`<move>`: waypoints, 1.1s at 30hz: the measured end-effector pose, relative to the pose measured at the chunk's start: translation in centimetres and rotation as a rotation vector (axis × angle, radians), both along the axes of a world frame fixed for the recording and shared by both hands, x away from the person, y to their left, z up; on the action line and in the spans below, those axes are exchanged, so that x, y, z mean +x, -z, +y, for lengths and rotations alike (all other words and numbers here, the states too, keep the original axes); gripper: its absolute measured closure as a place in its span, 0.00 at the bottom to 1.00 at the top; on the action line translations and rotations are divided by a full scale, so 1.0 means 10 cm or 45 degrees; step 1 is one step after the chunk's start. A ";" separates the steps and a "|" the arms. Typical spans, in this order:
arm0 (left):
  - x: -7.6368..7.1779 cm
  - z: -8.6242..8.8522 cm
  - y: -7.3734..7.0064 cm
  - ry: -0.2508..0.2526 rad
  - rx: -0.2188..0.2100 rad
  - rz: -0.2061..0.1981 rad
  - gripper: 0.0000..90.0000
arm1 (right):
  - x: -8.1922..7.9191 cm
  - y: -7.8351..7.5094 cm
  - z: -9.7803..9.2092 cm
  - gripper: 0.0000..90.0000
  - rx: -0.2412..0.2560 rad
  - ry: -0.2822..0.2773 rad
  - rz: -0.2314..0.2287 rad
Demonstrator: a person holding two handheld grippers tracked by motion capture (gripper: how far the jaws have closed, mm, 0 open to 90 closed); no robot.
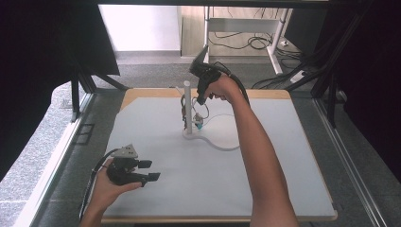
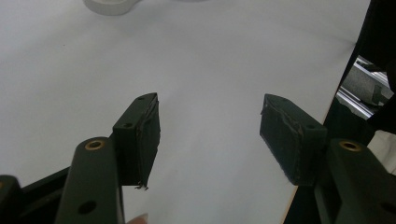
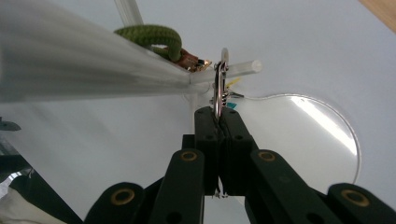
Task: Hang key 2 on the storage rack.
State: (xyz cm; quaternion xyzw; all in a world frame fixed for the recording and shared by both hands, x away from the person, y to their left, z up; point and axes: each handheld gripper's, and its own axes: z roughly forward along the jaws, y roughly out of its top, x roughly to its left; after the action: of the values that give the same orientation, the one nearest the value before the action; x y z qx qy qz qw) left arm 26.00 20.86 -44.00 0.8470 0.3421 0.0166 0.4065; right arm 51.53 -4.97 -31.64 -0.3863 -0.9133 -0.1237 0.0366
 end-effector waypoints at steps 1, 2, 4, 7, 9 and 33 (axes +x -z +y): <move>0.00 0.00 0.00 0.002 0.003 0.001 0.43 | -0.01 0.02 0.00 0.97 -0.007 0.008 -0.001; 0.00 0.00 0.00 0.001 0.001 -0.001 0.43 | -0.02 0.04 0.00 0.97 0.000 0.006 0.004; 0.00 0.00 0.00 -0.004 0.004 -0.002 0.43 | -0.05 0.08 0.01 0.97 0.007 0.002 0.011; 0.00 0.00 0.00 -0.008 0.004 -0.002 0.43 | -0.07 0.10 0.01 0.86 0.036 -0.003 0.008; 0.00 0.00 0.01 -0.010 0.008 -0.002 0.43 | -0.09 0.09 0.00 0.84 0.030 -0.003 -0.004; 0.05 -0.06 0.06 -0.023 0.080 0.010 0.42 | -1.12 0.07 -1.04 0.56 0.281 -0.003 -0.222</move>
State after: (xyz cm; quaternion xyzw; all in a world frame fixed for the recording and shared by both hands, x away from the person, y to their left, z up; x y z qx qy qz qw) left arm 26.45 20.31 -44.59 0.8563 0.3506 0.0275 0.3782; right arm 40.32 -15.40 -32.35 -0.3667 -0.8943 -0.2565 -0.0003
